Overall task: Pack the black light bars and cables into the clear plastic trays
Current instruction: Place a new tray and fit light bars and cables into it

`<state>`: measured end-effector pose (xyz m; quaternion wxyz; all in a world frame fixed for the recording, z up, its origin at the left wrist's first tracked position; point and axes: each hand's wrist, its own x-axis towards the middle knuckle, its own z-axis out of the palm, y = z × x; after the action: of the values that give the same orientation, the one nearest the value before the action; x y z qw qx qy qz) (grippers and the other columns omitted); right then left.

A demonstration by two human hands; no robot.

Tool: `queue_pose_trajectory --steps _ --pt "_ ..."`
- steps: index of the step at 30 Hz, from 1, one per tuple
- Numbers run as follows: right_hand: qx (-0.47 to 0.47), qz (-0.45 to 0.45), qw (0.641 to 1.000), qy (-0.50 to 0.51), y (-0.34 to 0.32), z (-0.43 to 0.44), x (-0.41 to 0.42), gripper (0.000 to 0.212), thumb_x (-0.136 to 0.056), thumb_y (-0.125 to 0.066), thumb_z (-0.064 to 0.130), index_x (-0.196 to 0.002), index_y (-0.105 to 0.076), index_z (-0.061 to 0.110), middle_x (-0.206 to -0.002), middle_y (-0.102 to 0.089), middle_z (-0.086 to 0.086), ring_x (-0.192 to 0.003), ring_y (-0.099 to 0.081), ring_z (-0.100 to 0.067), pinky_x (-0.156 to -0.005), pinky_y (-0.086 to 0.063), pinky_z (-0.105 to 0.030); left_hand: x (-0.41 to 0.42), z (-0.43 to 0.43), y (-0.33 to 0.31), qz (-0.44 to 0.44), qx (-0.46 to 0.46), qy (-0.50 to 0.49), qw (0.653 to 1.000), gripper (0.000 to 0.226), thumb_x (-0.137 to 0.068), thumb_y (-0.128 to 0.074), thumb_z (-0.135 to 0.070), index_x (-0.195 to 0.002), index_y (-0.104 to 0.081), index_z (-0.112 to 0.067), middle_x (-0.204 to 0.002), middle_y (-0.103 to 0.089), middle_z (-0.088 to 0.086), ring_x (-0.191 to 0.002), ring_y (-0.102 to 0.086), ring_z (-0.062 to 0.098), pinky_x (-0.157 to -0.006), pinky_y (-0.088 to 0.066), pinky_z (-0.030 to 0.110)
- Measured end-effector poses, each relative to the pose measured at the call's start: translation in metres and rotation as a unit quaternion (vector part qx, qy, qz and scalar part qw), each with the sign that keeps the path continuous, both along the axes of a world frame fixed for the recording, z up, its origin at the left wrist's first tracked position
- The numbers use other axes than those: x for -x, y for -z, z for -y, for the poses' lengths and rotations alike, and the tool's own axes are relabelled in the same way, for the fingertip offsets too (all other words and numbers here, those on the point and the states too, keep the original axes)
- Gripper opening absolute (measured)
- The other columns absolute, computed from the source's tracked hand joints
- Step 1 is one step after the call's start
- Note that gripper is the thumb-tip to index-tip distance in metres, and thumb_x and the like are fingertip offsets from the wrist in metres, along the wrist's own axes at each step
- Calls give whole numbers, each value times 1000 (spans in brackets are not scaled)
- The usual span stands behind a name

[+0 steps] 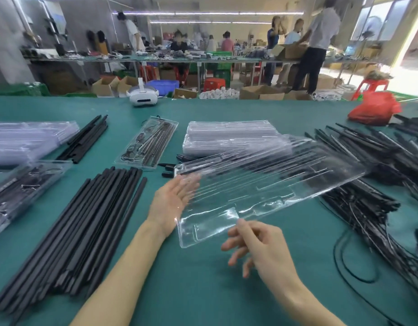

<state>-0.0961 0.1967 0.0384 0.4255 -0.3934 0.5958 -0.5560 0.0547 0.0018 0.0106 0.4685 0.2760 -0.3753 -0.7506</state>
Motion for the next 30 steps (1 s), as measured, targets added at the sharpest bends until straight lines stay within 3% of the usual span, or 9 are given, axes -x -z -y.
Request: queue_pose_trajectory --steps 3,8,12,14,16,18,21,26,30 --pt "-58 14 996 -59 4 -26 -4 41 -104 -52 32 -90 -64 -5 -74 -74 -17 -51 -66 -27 -34 -41 -25 0 -5 2 69 48 -6 996 35 -92 -63 -5 -126 -60 4 -125 -70 14 -108 -71 26 -85 -57 28" --pt "-94 4 981 -172 -3 -62 2 42 -105 -48 34 -88 -63 -2 -78 -75 -20 -54 -68 -27 -38 -43 -25 -11 -19 -1 186 79 -30 979 37 -93 -64 0 -129 -53 5 -122 -72 10 -100 -74 23 -75 -58 22" --pt "-3 -71 992 -101 -1 -75 13 22 -100 -57 30 -88 -71 18 -82 -76 -9 -65 -71 -24 -46 -46 -31 -41 -27 -14 306 108 -32 945 72 -83 -78 -17 -141 -44 6 -119 -73 10 -104 -73 26 -96 -56 38" --pt "63 -244 967 -44 5 -75 20 13 -99 -60 33 -90 -70 34 -90 -75 9 -79 -67 -11 -63 -49 -20 -54 -31 -21 402 157 -66 899 71 -82 -82 -20 -141 -48 2 -120 -71 10 -107 -70 23 -104 -51 40" --pt "130 -472 872 10 9 -70 26 10 -94 -67 30 -103 -70 34 -100 -70 18 -97 -61 -6 -82 -47 -16 -65 -32 -26 499 237 -137 822 50 -90 -75 -18 -134 -57 -3 -117 -70 8 -103 -66 18 -98 -50 32" --pt "125 -618 776 29 19 -60 30 27 -87 -76 28 -112 -73 19 -114 -68 6 -109 -62 -22 -94 -50 -36 -74 -33 -31 586 307 -206 721 30 -94 -67 -16 -123 -66 -7 -112 -67 9 -98 -63 21 -93 -50 34" --pt "31 -626 779 11 30 -53 24 30 -95 -67 36 -119 -71 19 -129 -63 3 -123 -57 -25 -105 -42 -42 -86 -37 -34 685 337 -219 607 19 -96 -58 -11 -111 -70 -10 -111 -62 10 -106 -58 27 -89 -51 41" --pt "87 -626 773 54 42 -46 11 15 -94 -68 28 -102 -74 17 -111 -69 3 -105 -64 -25 -89 -53 -42 -86 -44 -28 768 307 -172 535 18 -98 -52 -11 -114 -62 -10 -117 -58 10 -108 -56 29 -76 -47 40" --pt "82 -638 764 53 40 -46 8 24 -100 -54 38 -103 -71 21 -109 -66 7 -103 -61 -21 -89 -50 -38 -85 -45 -22 834 279 -141 455 13 -96 -51 -7 -109 -54 -6 -119 -52 16 -114 -48 33 -78 -44 37"
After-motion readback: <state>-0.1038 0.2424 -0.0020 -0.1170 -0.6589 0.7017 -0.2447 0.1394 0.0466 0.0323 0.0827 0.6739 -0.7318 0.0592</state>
